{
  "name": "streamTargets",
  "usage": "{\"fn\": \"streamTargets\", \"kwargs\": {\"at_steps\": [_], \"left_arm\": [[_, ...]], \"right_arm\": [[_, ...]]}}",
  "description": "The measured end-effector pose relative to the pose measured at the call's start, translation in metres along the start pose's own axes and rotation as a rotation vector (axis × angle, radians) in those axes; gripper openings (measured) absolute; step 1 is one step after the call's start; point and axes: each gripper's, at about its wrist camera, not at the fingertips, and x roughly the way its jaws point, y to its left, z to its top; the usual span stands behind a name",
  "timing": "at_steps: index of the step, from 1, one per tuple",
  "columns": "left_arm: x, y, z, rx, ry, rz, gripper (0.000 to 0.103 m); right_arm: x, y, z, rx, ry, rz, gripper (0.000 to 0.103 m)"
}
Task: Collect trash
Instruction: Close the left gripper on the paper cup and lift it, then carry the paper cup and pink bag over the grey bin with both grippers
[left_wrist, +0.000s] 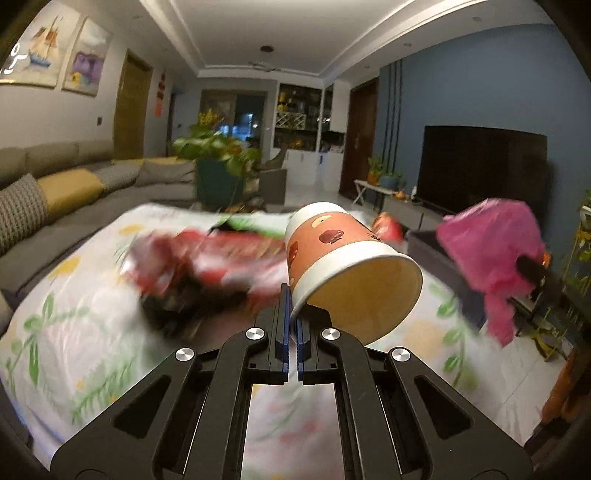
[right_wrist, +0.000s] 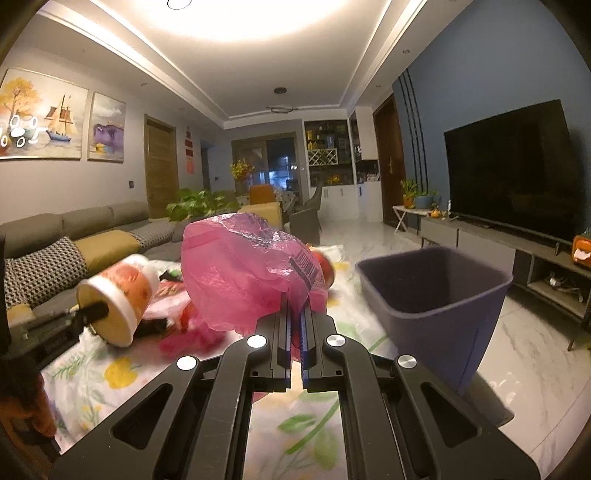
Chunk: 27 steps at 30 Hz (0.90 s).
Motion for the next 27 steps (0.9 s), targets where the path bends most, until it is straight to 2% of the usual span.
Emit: {"fn": "streamTargets", "kwargs": {"at_steps": [5,11,16,20,27], "left_arm": [[0.021,-0.047,0.042,0.048,-0.065,-0.077,0.002],[0.065,-0.105,0.078,0.056,-0.090,-0.180,0.002],[0.103,-0.153,0.086,0.069,-0.088,-0.250,0.002],[0.130,-0.176,0.084,0.073,-0.068,-0.270,0.002],[0.169,-0.204,0.080,0.080,-0.026,-0.285,0.002]], "right_arm": [[0.003,-0.018,0.022,-0.015,-0.059,-0.070,0.004],[0.017,-0.061,0.051,0.019,-0.119,-0.171,0.004],[0.031,-0.095,0.063,0.071,-0.154,-0.244,0.004],[0.045,-0.117,0.062,0.087,-0.142,-0.290,0.004],[0.061,-0.131,0.056,0.086,-0.121,-0.319,0.004]]}}
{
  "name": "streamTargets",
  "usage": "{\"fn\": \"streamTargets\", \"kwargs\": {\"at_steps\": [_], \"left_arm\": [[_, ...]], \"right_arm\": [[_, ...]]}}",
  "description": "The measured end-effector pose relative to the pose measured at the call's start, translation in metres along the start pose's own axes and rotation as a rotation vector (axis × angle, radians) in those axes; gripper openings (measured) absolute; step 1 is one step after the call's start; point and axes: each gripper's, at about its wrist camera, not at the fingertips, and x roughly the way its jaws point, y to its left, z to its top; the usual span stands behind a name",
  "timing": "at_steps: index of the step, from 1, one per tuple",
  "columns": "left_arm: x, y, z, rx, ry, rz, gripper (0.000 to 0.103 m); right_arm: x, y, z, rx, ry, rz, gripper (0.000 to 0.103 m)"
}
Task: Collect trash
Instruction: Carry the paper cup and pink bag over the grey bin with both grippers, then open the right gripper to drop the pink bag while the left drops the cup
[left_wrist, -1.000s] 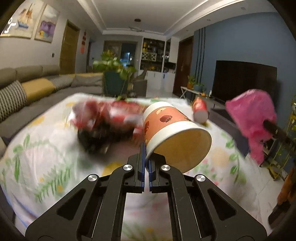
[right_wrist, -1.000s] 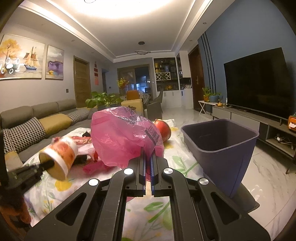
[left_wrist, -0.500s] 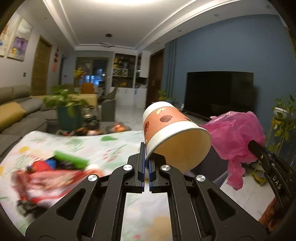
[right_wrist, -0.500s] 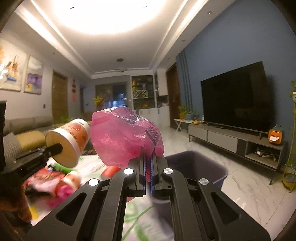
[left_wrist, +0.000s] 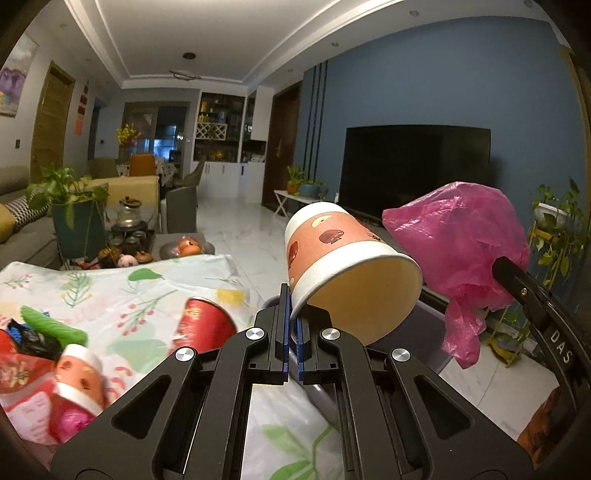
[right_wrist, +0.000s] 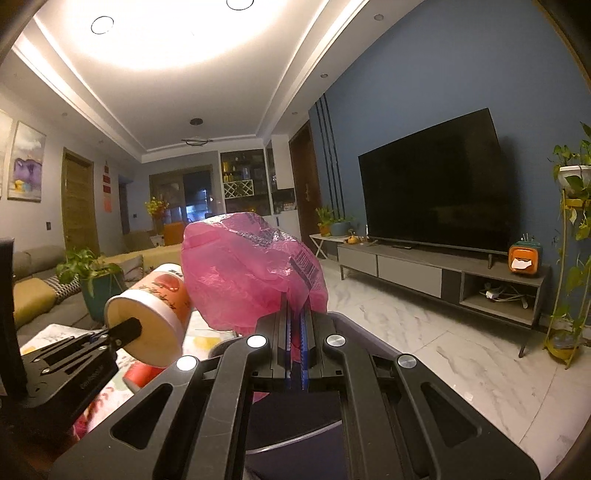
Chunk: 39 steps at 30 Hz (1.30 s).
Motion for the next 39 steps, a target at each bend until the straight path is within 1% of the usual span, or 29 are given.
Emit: {"fn": "streamTargets", "kwargs": {"at_steps": [7,12,20,22,24,25,26,27,28,29,30,31,33,35,38,39], "left_arm": [[0.023,-0.011,-0.002,0.007,0.015,-0.016,0.002],[0.040,-0.010,-0.007,0.006,0.034,-0.016,0.002],[0.051,-0.010,-0.011,0.001,0.051,-0.014,0.002],[0.054,-0.011,-0.011,-0.001,0.055,-0.018,0.003],[0.056,-0.011,-0.012,-0.005,0.053,-0.030,0.003],[0.058,-0.010,-0.013,-0.008,0.051,-0.036,0.003],[0.060,-0.009,-0.013,-0.007,0.055,-0.039,0.011],[0.061,-0.008,-0.014,-0.007,0.058,-0.038,0.021],[0.061,-0.008,-0.015,-0.008,0.058,-0.046,0.026],[0.061,-0.007,-0.015,-0.009,0.054,-0.057,0.032],[0.060,-0.006,-0.016,-0.007,0.046,-0.046,0.038],[0.058,-0.005,-0.016,-0.008,0.035,-0.031,0.041],[0.057,-0.001,-0.015,-0.023,0.034,-0.033,0.053],[0.054,0.003,-0.014,-0.042,0.034,-0.022,0.055],[0.048,0.009,-0.014,-0.060,0.027,-0.007,0.061],[0.045,0.011,-0.014,-0.064,0.025,-0.005,0.062]], "right_arm": [[0.014,-0.005,-0.001,0.006,0.005,-0.015,0.004],[0.021,-0.009,0.001,0.016,0.013,-0.022,0.004],[0.030,-0.011,-0.001,0.025,0.024,-0.013,0.005],[0.032,-0.016,0.000,0.033,0.019,-0.007,0.011],[0.033,-0.017,0.000,0.041,0.017,-0.008,0.022],[0.034,-0.018,0.000,0.048,0.016,-0.007,0.024],[0.034,-0.019,0.001,0.054,0.018,-0.004,0.028],[0.034,-0.019,0.000,0.057,0.020,-0.006,0.031],[0.035,-0.019,0.000,0.059,0.020,-0.008,0.031],[0.035,-0.020,0.001,0.060,0.021,-0.011,0.031],[0.035,-0.021,0.002,0.062,0.020,-0.011,0.031],[0.034,-0.021,0.002,0.062,0.019,-0.013,0.032],[0.034,-0.021,0.003,0.059,0.019,-0.013,0.039],[0.034,-0.022,0.003,0.059,0.015,-0.014,0.039],[0.035,-0.021,0.003,0.056,0.023,-0.014,0.045],[0.036,-0.020,0.003,0.057,0.029,-0.011,0.049]]}}
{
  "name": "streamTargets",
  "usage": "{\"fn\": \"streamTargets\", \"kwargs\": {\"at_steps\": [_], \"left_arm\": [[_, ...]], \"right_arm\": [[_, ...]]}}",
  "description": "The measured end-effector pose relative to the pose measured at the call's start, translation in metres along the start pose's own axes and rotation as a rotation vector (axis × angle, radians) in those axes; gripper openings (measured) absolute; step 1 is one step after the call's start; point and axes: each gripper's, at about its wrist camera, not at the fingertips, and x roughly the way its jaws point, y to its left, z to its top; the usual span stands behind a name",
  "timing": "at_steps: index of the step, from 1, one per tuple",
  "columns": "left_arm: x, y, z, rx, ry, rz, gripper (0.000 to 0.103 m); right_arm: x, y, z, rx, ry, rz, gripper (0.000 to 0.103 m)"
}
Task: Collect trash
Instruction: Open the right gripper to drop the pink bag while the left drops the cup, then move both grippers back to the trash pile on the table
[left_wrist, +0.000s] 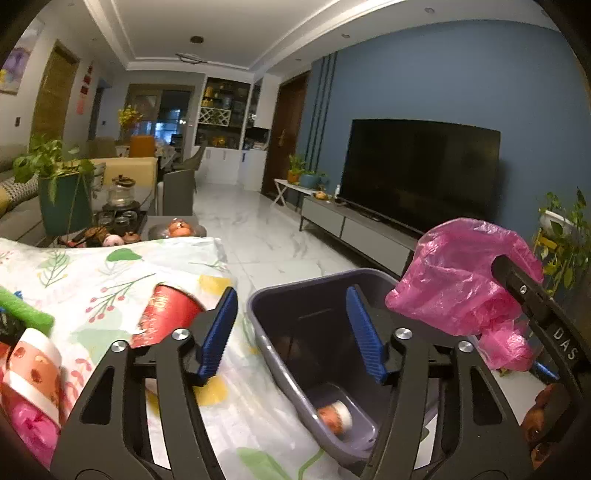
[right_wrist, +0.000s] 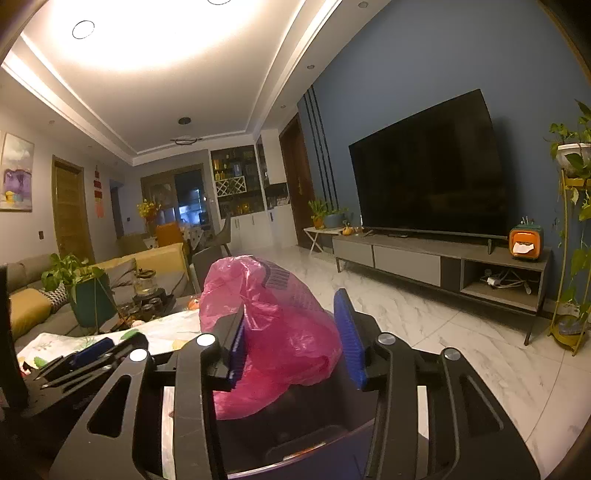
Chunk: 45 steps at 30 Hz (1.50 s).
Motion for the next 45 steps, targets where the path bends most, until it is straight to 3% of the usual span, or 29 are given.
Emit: {"fn": "streamTargets", "kwargs": {"at_steps": [4,7,11,13,16,22,29,34,45], "left_arm": [[-0.011,0.004,-0.001,0.004,-0.015,0.027,0.068],[-0.018,0.007,-0.002,0.007,-0.022,0.046,0.072],[-0.027,0.016,-0.006,-0.005,-0.014,0.068,0.074],[-0.031,0.018,-0.007,-0.010,-0.013,0.072,0.074],[-0.040,0.022,-0.008,-0.013,-0.017,0.087,0.074],[-0.061,0.030,-0.013,-0.037,-0.019,0.111,0.075],[-0.094,0.042,-0.020,-0.067,-0.039,0.146,0.076],[-0.121,0.056,-0.026,-0.074,-0.057,0.207,0.078],[-0.188,0.105,-0.046,-0.120,-0.084,0.387,0.079]], "right_arm": [[0.009,0.007,-0.005,-0.026,0.050,-0.001,0.067],[0.024,0.016,-0.013,-0.075,0.152,-0.041,0.084],[0.040,0.024,-0.024,-0.134,0.274,-0.095,0.087],[0.039,0.026,-0.027,-0.131,0.278,-0.094,0.088],[0.038,0.028,-0.031,-0.175,0.287,-0.157,0.096],[0.041,0.023,-0.048,-0.218,0.342,-0.244,0.097],[0.028,0.016,-0.057,-0.202,0.390,-0.212,0.097],[0.002,0.011,-0.053,-0.097,0.335,-0.107,0.097],[-0.067,0.041,-0.040,-0.017,0.094,0.121,0.097]]}}
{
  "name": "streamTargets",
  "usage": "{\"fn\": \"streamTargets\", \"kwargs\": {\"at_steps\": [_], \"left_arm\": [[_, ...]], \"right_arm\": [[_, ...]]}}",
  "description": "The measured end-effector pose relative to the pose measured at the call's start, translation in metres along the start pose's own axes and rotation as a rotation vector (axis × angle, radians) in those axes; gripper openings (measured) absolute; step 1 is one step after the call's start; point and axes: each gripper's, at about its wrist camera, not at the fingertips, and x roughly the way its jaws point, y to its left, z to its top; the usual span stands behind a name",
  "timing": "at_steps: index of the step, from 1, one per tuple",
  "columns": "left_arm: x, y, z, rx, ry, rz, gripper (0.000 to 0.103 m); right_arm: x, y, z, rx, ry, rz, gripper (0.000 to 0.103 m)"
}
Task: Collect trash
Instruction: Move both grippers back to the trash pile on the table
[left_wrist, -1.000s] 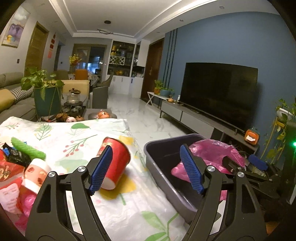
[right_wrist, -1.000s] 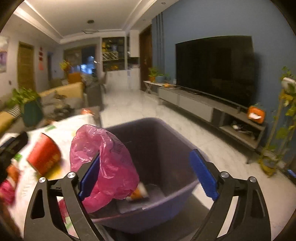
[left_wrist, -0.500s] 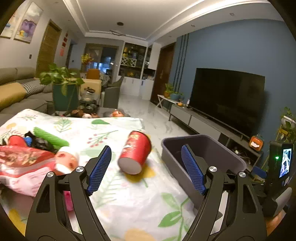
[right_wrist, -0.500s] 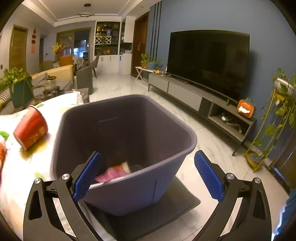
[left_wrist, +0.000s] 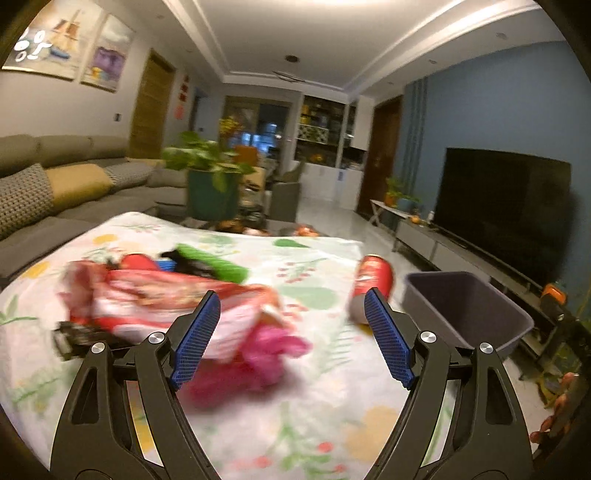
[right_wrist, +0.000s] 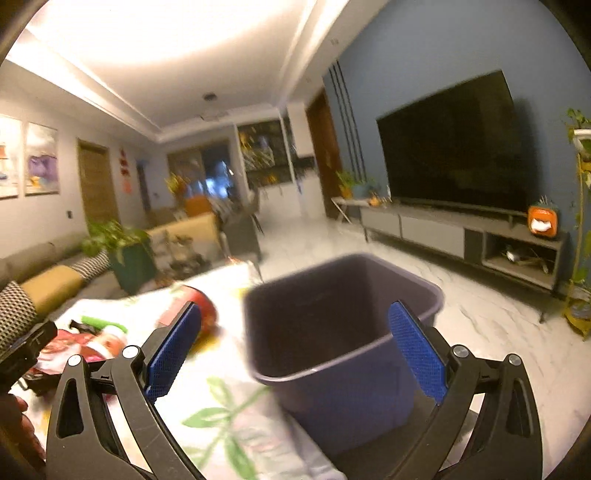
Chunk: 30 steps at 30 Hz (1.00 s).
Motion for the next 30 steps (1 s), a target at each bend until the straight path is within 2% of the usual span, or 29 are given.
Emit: {"fn": "streamTargets", "kwargs": {"at_steps": [5,13,18,25,26,30], "left_arm": [[-0.023,0.038,-0.001,-0.038,-0.024,0.061,0.080],[-0.047,0.091,-0.007,-0.039,-0.030,0.155,0.080],[-0.053,0.116,-0.008,-0.056,-0.023,0.187,0.080],[-0.056,0.151,-0.011,-0.085,-0.015,0.238,0.080],[-0.057,0.157,-0.011,-0.090,-0.013,0.244,0.080],[-0.058,0.176,-0.012,-0.117,-0.013,0.273,0.080]], "right_arm": [[-0.006,0.032,-0.007,-0.024,-0.002,0.096,0.097],[-0.002,0.097,-0.021,-0.059,0.069,0.217,0.097],[0.010,0.139,-0.035,-0.088,0.150,0.285,0.091],[0.010,0.205,-0.059,-0.232,0.170,0.367,0.091],[0.010,0.214,-0.063,-0.246,0.178,0.400,0.091],[0.016,0.234,-0.074,-0.227,0.233,0.478,0.089]]}}
